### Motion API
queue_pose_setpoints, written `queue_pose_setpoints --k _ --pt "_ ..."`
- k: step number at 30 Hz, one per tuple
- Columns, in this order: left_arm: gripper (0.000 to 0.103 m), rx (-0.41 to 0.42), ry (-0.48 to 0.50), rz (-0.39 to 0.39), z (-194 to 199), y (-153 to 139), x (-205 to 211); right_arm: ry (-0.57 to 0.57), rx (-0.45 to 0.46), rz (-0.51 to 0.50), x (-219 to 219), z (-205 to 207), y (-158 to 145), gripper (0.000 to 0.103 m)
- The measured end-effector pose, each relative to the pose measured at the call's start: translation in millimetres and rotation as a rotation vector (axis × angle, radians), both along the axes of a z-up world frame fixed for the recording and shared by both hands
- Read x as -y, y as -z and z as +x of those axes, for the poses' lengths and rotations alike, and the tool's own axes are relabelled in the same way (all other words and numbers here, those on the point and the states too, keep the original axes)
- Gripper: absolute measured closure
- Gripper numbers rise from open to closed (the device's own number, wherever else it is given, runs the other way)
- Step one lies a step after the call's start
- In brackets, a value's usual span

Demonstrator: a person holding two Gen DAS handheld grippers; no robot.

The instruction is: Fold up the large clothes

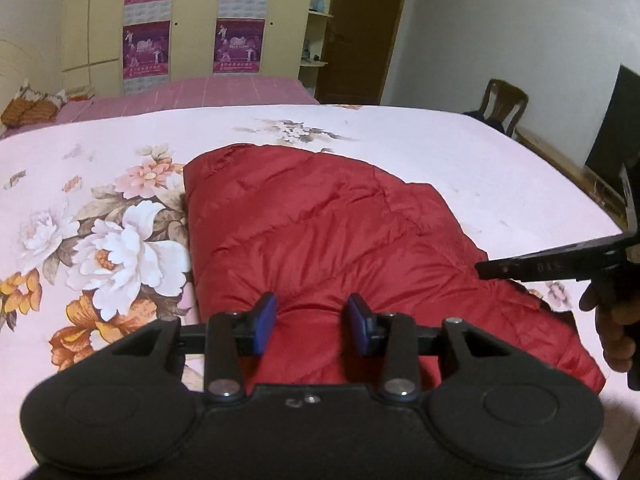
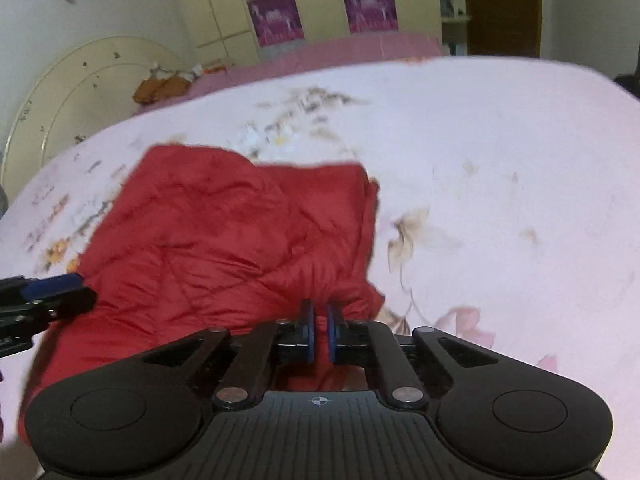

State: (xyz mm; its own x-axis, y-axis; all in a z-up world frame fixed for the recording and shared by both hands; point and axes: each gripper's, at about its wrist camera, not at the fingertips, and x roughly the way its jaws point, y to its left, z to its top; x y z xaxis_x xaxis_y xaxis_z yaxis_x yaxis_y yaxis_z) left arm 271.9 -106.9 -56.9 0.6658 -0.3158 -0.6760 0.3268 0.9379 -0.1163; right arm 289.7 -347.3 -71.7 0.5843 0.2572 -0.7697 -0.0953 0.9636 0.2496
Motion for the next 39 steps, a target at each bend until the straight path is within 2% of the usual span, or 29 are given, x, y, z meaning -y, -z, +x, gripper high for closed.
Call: queue_pose_setpoints --k 3,5,6,7,8,9,13,17,21,28,39 --pt "0.064 0.001 -0.005 -0.015 -3.1 -11.6 -4.1 0.006 0.002 0.007 2.9 -5.3 -6.3 0.097" --pt "0.037 0.033 -0.033 -0.027 -7.2 -19.5 -12.3 0.033 0.042 0.038 11.2 -12.1 -21.2 0.096" --pt "0.014 0.044 -0.058 -0.041 -8.5 -20.7 -18.9 0.055 0.052 0.056 16.3 -15.1 -25.9 0.095" --pt "0.016 0.038 -0.072 -0.068 -7.0 -19.3 -26.0 0.076 0.053 0.083 23.1 -17.2 -27.6 0.078" --pt "0.02 0.013 -0.078 -0.094 -2.4 -16.6 -31.4 0.104 0.051 0.122 30.2 -18.5 -28.2 0.056" --pt "0.024 -0.017 -0.087 -0.112 4.1 -13.7 -35.1 0.123 0.045 0.153 35.9 -18.0 -26.2 0.052" --pt "0.025 -0.081 -0.115 -0.2 21.9 -4.9 -43.6 0.169 -0.017 0.266 50.3 -7.5 -11.5 0.053" --pt "0.025 -0.153 -0.129 -0.25 36.2 9.4 -44.1 0.205 -0.072 0.37 60.7 0.9 7.5 0.053" --pt "0.024 -0.191 -0.145 -0.231 41.3 20.7 -42.9 0.202 -0.095 0.415 64.4 6.9 20.5 0.053" --pt "0.028 -0.196 -0.158 -0.255 36.6 20.5 -43.5 0.162 -0.094 0.413 62.1 10.9 22.1 0.055" --pt "0.029 -0.204 -0.189 -0.238 39.9 19.8 -36.8 0.237 -0.167 0.742 83.9 11.1 50.0 0.055"
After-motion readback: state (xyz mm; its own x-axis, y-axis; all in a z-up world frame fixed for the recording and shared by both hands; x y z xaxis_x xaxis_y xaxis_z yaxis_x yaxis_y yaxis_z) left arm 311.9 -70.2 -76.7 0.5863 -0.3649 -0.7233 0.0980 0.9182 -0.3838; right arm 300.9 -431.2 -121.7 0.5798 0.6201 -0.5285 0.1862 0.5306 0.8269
